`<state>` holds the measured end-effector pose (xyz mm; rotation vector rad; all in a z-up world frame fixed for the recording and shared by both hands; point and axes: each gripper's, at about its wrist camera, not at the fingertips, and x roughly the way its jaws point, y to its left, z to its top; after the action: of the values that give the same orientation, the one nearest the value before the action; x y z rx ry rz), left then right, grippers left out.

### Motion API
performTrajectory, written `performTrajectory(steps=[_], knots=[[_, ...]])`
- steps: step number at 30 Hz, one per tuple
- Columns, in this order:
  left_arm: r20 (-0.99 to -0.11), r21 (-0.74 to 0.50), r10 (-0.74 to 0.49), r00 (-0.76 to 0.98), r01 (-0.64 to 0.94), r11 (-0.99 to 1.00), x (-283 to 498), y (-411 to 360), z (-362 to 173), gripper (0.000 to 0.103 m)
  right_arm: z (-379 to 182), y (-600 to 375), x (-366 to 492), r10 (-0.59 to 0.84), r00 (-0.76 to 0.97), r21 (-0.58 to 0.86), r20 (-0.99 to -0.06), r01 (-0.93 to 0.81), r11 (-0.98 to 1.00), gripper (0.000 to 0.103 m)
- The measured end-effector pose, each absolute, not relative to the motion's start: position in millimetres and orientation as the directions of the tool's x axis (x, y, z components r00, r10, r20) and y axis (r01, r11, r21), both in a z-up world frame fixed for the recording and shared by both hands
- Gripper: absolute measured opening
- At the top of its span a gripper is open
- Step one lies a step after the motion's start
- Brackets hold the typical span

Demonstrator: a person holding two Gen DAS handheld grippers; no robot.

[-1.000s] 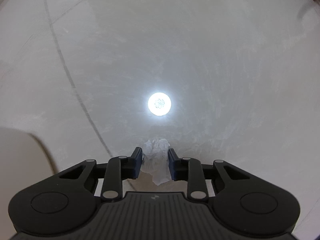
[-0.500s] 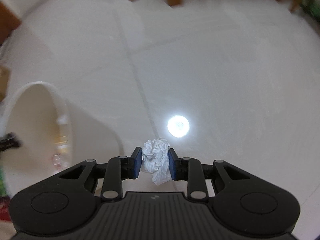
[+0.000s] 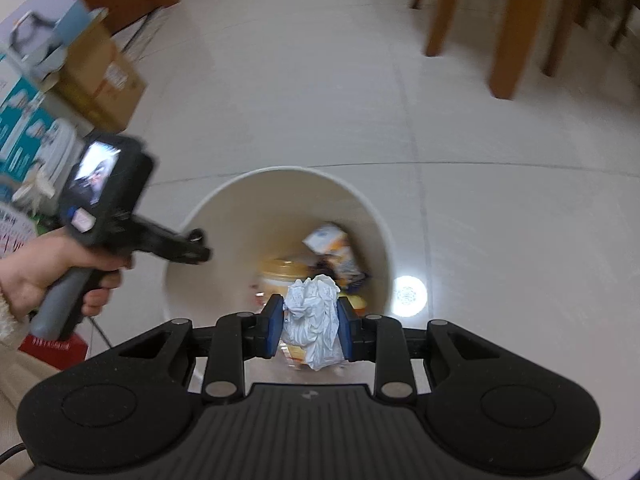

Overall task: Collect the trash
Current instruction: 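Carry the tissue over the bin and release it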

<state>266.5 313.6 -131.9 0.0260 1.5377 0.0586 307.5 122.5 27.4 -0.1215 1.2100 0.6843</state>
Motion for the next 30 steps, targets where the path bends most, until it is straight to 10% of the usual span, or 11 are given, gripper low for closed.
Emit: performTrajectory(steps=[13,18,30], knots=[[-0.998,0.054,0.054,0.034,-0.015,0.998,266,313,-131,0.006,20,166,292,0.399,0.150,0.248,-0.905,-0.577,0.779,0.034],[-0.998,0.050,0.051,0.033,-0.017,0.999,266,313,-131,0.006,21,169,292,0.391,0.188,0.224,-0.901,-0.570,0.791,0.090],[-0.998,0.048,0.048,0.034,-0.012,0.999,266,313,-129,0.006,24,160,294,0.340,0.224,0.180,-0.913,-0.525,0.832,0.096]])
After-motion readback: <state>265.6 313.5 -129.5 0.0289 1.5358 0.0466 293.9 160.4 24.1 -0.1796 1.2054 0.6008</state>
